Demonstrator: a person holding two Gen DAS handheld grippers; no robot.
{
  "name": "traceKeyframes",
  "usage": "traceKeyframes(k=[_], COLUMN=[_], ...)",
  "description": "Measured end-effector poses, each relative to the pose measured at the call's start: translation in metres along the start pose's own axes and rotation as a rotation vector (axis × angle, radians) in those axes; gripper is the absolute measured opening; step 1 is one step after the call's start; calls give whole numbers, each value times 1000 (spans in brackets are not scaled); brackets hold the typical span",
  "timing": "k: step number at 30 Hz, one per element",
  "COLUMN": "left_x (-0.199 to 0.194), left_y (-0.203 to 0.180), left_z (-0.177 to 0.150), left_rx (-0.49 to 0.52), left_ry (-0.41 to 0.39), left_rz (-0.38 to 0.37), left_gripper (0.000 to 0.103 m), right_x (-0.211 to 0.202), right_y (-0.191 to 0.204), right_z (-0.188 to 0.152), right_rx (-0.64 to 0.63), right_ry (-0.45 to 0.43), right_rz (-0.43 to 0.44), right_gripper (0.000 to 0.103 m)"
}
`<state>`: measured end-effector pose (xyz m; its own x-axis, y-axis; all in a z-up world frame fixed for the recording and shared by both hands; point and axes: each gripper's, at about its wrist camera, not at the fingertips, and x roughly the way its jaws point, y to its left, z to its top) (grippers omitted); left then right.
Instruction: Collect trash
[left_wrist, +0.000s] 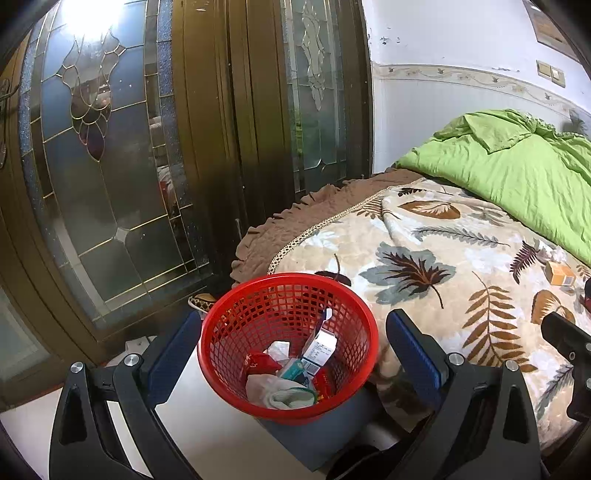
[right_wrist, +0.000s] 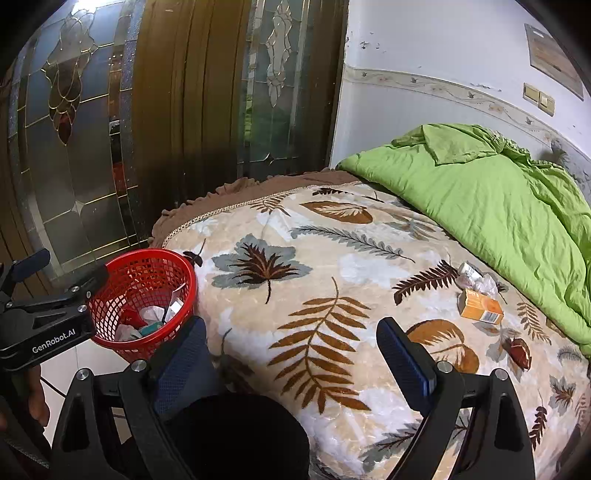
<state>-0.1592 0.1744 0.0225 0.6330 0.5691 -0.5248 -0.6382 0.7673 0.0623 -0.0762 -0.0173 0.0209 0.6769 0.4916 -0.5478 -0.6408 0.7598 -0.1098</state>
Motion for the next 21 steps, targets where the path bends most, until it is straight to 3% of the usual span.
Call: traceKeyframes(k=[21], left_x=[0], left_y=[-1], left_z=[-1], left_rx=[12], left_ry=[-4], left_rz=[1], left_gripper=[100], right_x=[0], right_y=[2], right_z=[-1], right_rx=[-2], right_ry=[1], right_rz=[2], right_gripper=[96])
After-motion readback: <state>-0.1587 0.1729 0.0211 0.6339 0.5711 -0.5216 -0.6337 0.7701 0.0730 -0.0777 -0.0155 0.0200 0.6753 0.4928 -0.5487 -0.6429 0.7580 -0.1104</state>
